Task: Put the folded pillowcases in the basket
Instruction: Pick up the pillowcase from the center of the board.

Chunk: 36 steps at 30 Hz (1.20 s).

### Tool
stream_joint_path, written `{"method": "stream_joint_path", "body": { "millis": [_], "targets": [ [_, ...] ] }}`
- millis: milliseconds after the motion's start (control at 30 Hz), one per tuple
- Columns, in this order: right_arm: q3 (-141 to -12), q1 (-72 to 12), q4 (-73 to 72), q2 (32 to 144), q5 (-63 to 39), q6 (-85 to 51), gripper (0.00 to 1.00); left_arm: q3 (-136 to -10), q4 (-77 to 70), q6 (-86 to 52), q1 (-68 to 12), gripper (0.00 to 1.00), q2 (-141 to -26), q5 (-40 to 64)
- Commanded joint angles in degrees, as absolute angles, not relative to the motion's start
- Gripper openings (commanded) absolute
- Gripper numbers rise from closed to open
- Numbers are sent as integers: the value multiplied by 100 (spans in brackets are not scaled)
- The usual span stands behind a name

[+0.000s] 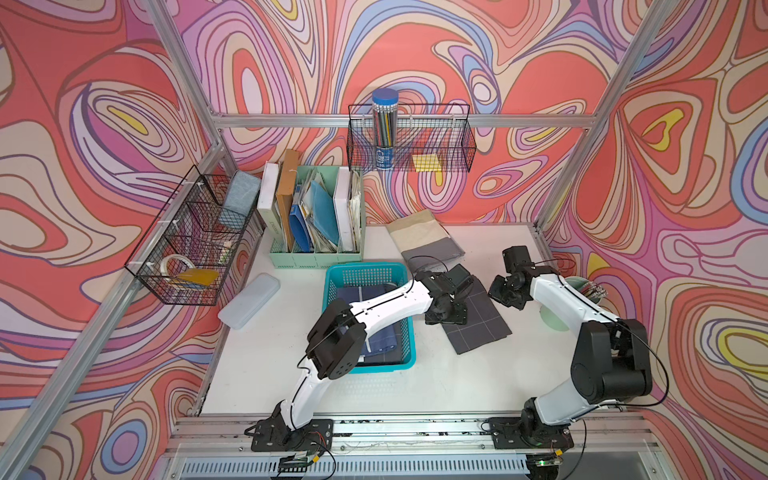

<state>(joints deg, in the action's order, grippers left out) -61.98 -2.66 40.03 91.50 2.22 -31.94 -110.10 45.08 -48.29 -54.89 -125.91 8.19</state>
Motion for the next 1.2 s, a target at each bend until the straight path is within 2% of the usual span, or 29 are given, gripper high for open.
{"method": "stream_joint_path", "body": {
  "millis": [0,233,367,500,833,933,1167],
  "targets": [
    [-6139,-237,3623,9197,-54,-3119,5,-11539,4939,-4993,-5596,74,-12774,678],
    [-6157,-249,3384,9272,-550,-2900,2,-12106,5400,-4973,-5766,74,-13183,416],
    [-6264,-294,3229,9341,-1054,-2740,0,-11939,5441,-4876,-5820,73,-12945,134],
    [-6726,-648,3311,9879,-1128,-2543,0,-11514,5230,-4802,-5835,67,-12529,-60],
    [-7393,-861,3701,11141,-721,-2552,0,-10973,5235,-4544,-5873,67,-12272,-381],
    [-7324,-810,3823,11214,-240,-2795,0,-11047,5247,-4562,-5871,68,-12415,-276],
    [-6559,-613,4016,10753,-140,-2972,0,-11593,5356,-4605,-5870,70,-12975,-332]
  ]
}}
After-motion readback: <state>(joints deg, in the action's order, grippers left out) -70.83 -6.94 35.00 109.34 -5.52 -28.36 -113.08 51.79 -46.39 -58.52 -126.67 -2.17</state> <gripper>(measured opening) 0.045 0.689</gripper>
